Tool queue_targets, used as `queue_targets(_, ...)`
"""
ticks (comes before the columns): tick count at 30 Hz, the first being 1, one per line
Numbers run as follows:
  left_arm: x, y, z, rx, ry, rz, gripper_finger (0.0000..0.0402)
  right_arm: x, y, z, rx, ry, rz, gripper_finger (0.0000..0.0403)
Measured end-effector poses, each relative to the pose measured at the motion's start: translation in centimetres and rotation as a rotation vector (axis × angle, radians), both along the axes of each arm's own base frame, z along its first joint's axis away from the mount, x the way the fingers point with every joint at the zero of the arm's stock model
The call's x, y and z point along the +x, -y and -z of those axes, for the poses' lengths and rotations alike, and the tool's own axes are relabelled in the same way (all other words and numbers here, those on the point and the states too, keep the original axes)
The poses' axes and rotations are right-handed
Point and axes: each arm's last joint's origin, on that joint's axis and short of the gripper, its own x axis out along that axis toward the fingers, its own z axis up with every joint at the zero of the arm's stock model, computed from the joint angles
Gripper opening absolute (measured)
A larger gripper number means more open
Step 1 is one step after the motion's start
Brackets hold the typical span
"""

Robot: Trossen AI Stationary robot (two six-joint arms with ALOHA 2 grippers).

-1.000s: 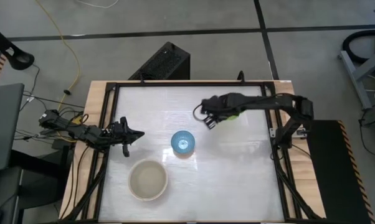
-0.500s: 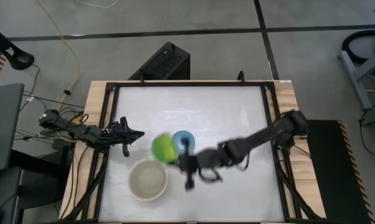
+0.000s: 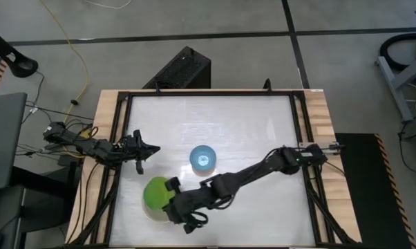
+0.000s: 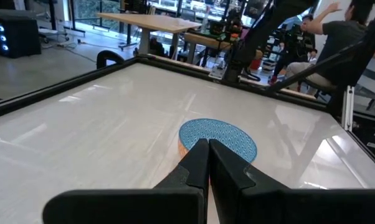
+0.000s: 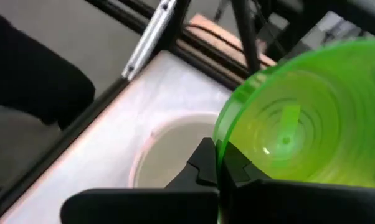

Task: Nest bowls inside each other by size order
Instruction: Stack the green bowl on top of the gray bowl

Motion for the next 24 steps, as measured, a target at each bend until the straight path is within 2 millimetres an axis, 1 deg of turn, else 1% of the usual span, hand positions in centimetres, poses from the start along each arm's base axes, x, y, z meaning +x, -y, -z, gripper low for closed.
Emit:
queue_targets(2, 0.0, 0.0, 0.0, 0.0, 0.0, -0.001, 0.0, 0.2, 0.3, 1.3, -0.003, -0.05, -0.017, 0.0)
queue_targets(4, 0.0, 0.0, 0.0, 0.001, 0.0, -0.001, 0.0, 0.6, 0.5, 2.1, 0.025, -0.07, 0.006, 0.0001)
queue_targets(8, 0.0, 0.0, 0.0, 0.005, -0.001, 0.0, 0.0, 1.3, 0.6, 3.7, 0.026, -0.098, -0.02, 0.0001)
queue_targets(12, 0.0, 0.0, 0.0, 0.004, -0.001, -0.001, 0.0, 1.4, 0.9, 5.2, 0.006, -0.171, -0.016, 0.0001)
queue_targets(21, 0.0, 0.0, 0.0, -0.001, 0.003, -0.001, 0.0, 1.6, 2.3, 6.0, 0.023, -0.243, 0.014, 0.0001)
queue_targets(24, 0.0, 0.0, 0.0, -0.001, 0.003, -0.001, 0.0, 1.6, 2.5, 6.0, 0.04, -0.251, 0.028, 0.0013)
